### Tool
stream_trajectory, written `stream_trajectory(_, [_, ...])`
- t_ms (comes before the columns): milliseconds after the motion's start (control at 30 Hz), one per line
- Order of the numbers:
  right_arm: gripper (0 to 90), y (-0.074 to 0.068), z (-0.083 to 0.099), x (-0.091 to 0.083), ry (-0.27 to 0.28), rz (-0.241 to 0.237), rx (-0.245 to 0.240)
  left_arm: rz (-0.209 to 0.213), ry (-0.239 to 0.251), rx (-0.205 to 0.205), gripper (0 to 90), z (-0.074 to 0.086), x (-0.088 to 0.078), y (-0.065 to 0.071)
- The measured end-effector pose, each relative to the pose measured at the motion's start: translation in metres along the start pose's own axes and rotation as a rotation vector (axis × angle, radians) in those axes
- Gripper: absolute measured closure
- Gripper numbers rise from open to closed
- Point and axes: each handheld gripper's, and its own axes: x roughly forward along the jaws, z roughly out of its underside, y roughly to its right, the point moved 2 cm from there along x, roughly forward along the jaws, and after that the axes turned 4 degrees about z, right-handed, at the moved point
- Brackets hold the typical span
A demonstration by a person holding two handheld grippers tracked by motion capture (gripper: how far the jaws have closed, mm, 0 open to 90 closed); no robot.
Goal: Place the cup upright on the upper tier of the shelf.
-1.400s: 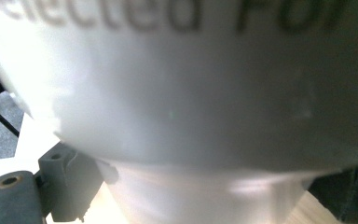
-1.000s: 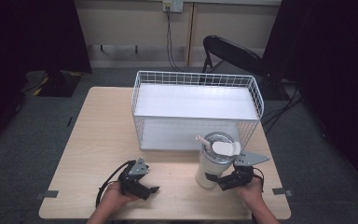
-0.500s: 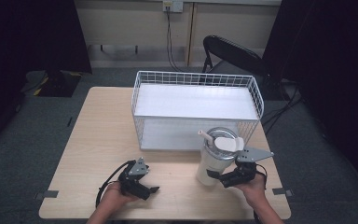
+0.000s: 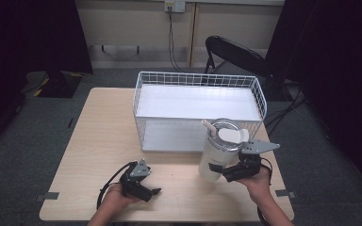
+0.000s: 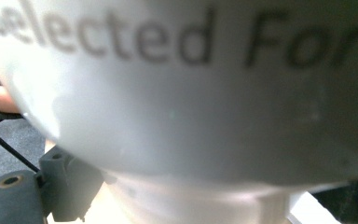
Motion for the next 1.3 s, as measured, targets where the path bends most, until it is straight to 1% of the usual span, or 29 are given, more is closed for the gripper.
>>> stream_trajectory(67, [9.7,0.0,-0.001,0.0,-0.001,0.001,0.002,0.0,0.0,0.0,9.6,0.0,0.0,0.0])
stream_trajectory(133, [9.7,0.0,-0.008,0.0,-0.002,-0.001,0.0,0.001,0.0,0.0,9.6,0.0,0.0,0.0])
stream_trajectory(233, [9.7,-0.001,-0.013,0.0,0.003,-0.004,0.003,0.001,-0.001,0.0,9.5,0.0,0.0,0.0])
stream_trajectory(300, [9.7,-0.001,-0.015,0.0,0.002,-0.007,0.008,0.001,0.0,0.0,9.6,0.0,0.0,0.0])
stream_trajectory(367, [9.7,-0.001,-0.021,0.0,-0.004,-0.012,0.018,0.001,-0.001,0.0,9.6,0.0,0.0,0.0])
stream_trajectory(500, [9.8,0.0,-0.029,0.001,-0.018,-0.008,0.026,0.001,0.0,-0.001,9.6,0.0,0.0,0.0])
stream_trajectory(633, [9.8,0.001,-0.035,0.001,-0.015,-0.01,0.039,0.001,0.0,0.0,9.6,0.0,0.0,0.0])
stream_trajectory(900, [9.8,0.001,-0.049,-0.001,-0.019,-0.018,0.045,0.0,0.001,0.0,9.6,0.0,0.0,0.0])
stream_trajectory(1000, [9.8,0.001,-0.053,-0.002,-0.018,-0.014,0.042,0.001,0.0,-0.001,9.5,0.0,0.0,0.0])
stream_trajectory(1033, [9.8,0.002,-0.058,-0.003,-0.019,-0.013,0.051,0.001,0.0,-0.001,9.5,0.0,0.0,0.0])
stream_trajectory(1067, [9.8,0.002,-0.059,-0.004,-0.021,-0.014,0.052,0.0,-0.001,0.003,9.6,0.0,0.0,0.0])
stream_trajectory(1267, [9.8,0.0,-0.069,-0.005,-0.038,-0.005,0.041,0.0,-0.001,0.003,9.6,0.0,0.0,0.0])
stream_trajectory(1300, [9.8,0.0,-0.07,-0.005,-0.034,-0.005,0.043,0.0,-0.001,0.003,9.6,0.0,0.0,0.0])
